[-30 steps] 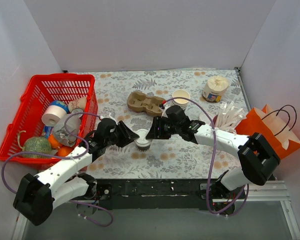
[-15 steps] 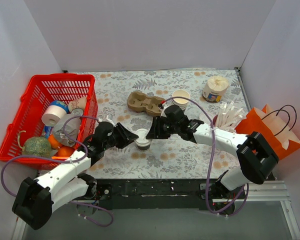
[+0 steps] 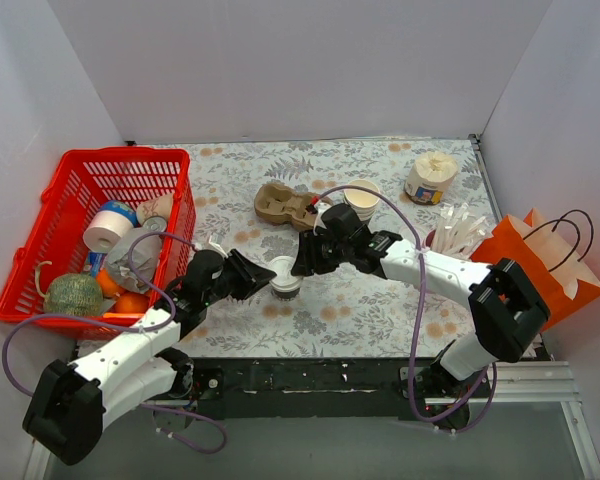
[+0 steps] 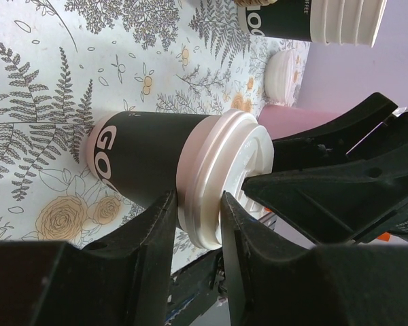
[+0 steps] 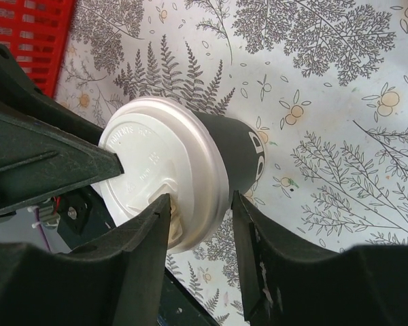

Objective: Pack the takeout coffee

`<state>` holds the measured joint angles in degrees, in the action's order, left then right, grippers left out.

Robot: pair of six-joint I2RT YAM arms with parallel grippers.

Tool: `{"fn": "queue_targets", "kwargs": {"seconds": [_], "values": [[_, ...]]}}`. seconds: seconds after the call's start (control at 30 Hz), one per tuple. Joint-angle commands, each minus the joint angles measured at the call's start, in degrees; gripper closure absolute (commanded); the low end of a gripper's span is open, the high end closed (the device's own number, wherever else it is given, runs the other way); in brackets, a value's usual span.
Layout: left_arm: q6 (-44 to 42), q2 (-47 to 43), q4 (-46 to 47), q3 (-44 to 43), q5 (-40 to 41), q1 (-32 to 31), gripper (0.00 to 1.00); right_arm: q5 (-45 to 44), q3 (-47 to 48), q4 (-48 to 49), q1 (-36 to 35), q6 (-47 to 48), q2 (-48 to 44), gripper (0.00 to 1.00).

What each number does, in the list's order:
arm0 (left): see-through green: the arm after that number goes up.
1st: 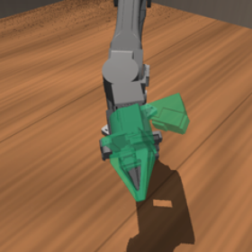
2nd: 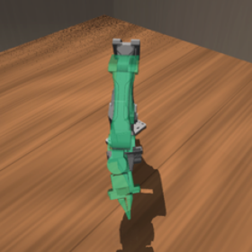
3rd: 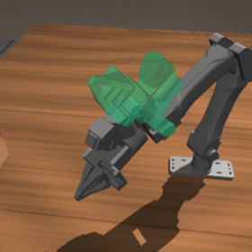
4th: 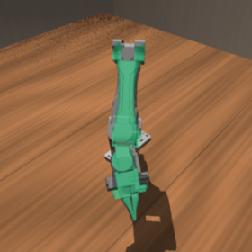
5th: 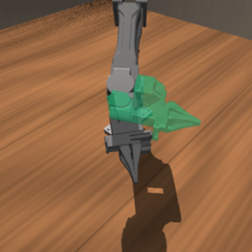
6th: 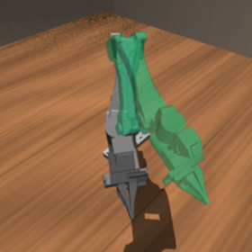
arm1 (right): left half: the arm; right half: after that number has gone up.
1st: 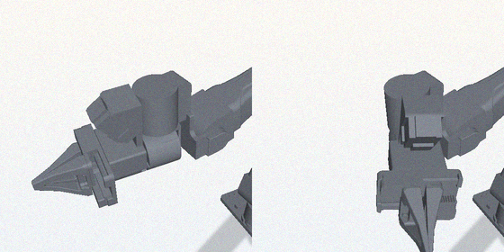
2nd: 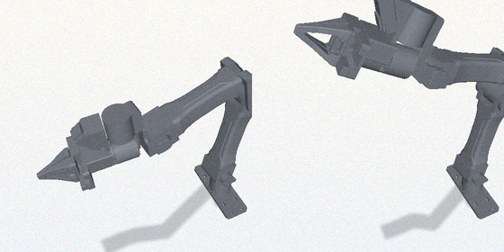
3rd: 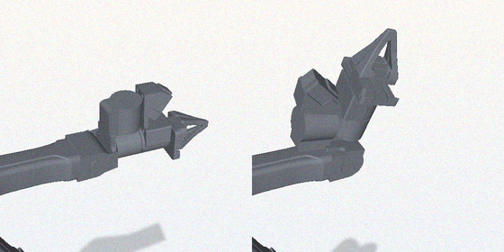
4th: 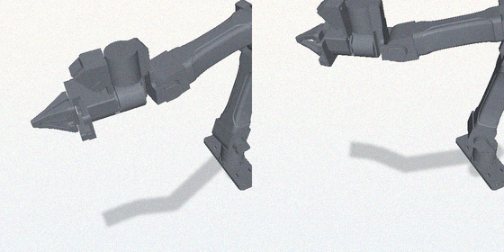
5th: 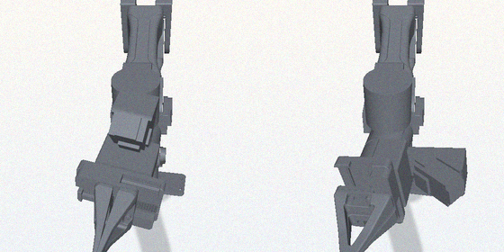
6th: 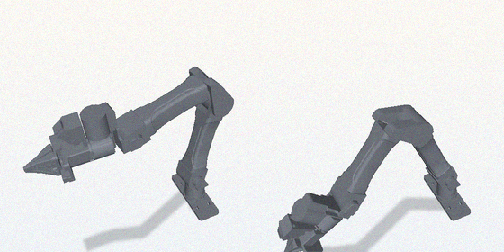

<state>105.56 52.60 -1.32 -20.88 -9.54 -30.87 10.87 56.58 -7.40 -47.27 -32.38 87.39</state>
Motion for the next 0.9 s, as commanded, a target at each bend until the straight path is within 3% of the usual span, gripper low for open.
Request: {"fn": "queue_targets", "kwargs": {"seconds": [0.0,0.03,0.07,0.17,0.23,0.43,0.63,0.73,0.87], "values": [[-0.4,2.4,-15.8,5.4,0.3,-0.2,0.91,-2.8,1.7,-5.3,0.5,3.6,2.0,0.51],[-0.3,2.2,-15.8,5.2,0.0,-0.2,0.89,-2.0,2.0,-5.2,0.5,3.6,1.7,0.5],[-0.6,2.1,-15.7,4.8,-0.7,-0.2,0.81,-1.6,2.7,-4.6,0.5,3.2,1.1,0.49],[-1.4,1.2,-15.6,1.4,-0.9,-0.2,0.75,-0.6,4.3,-4.6,0.5,1.7,-0.5,0.46],[-2.2,1.4,-15.7,-2.6,-0.7,-0.2,0.64,-1.1,5.2,-4.8,0.5,1.3,-1.3,0.45],[-3.2,4.4,-16.4,-9.9,-0.1,-0.2,0.49,-2.3,6.5,-5.3,0.6,-0.1,-2.8,0.41],[-4.6,5.1,-17.3,-12.8,-0.4,-0.2,0.33,-1.3,6.4,-5.6,0.7,-0.8,-3.4,0.37],[-5.4,3.6,-19.3,-14.1,1.1,-0.2,0.16,0.1,5.4,-4.5,0.7,-1.4,-3.7,0.34],[-6.2,2.3,-21.2,-15.1,4.8,-0.1,0.07,-0.4,6.2,-3.9,0.7,-1.1,-2.0,0.33]]}}
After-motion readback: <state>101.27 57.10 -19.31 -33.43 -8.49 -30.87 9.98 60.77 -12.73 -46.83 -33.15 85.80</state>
